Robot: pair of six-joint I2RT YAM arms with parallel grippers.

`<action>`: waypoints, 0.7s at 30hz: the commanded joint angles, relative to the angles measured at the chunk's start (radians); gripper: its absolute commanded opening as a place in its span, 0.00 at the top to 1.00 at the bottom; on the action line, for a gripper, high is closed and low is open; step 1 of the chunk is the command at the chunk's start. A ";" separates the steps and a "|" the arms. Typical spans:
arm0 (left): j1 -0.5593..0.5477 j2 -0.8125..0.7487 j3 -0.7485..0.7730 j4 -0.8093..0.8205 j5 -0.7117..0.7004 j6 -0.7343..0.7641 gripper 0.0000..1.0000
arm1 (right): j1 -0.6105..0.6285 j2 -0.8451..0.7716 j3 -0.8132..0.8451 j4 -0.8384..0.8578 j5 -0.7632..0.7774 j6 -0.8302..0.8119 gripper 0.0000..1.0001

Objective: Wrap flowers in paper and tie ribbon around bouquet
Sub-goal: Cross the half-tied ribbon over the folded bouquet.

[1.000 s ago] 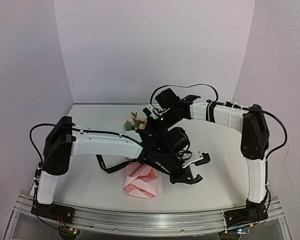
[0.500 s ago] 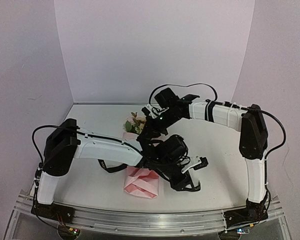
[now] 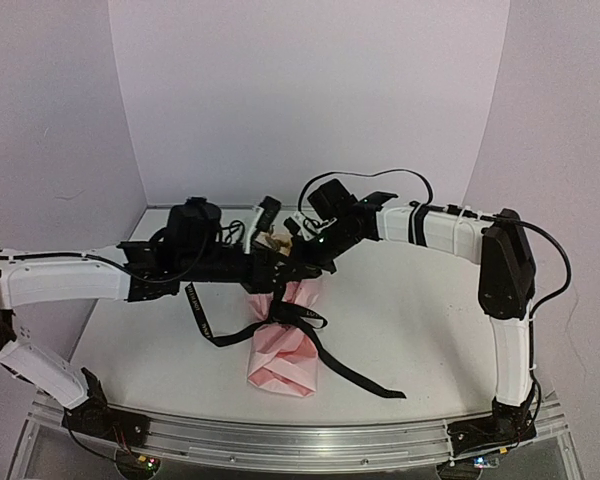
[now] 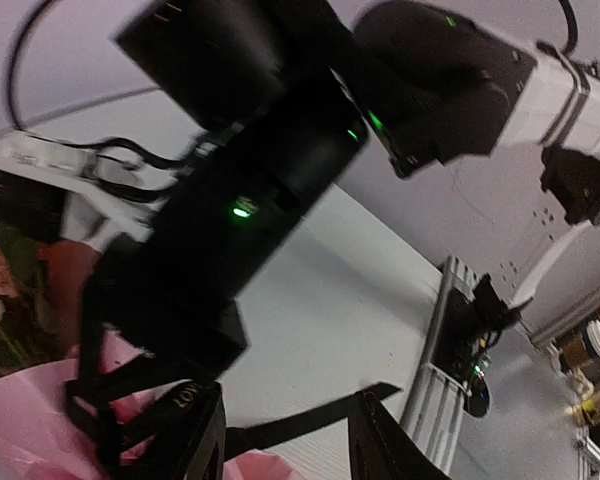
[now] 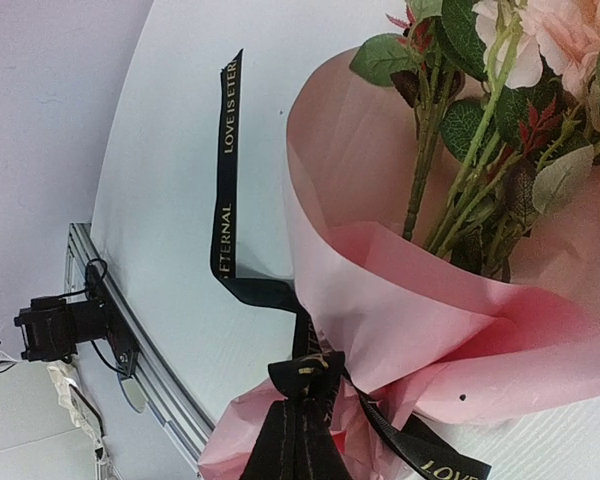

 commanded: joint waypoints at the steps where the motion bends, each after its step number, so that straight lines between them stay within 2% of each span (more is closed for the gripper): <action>1: 0.080 -0.098 -0.146 0.009 -0.167 -0.068 0.55 | 0.018 -0.065 0.010 0.027 0.042 0.043 1.00; 3: 0.097 -0.081 -0.162 -0.009 -0.161 -0.046 0.51 | 0.024 -0.070 0.016 0.027 0.051 0.066 1.00; 10: 0.102 0.020 -0.140 -0.003 -0.129 0.018 0.48 | 0.038 -0.088 0.013 0.041 0.083 0.162 1.00; 21: 0.101 0.112 -0.104 0.028 -0.138 0.023 0.47 | 0.052 -0.103 0.025 0.049 0.089 0.193 1.00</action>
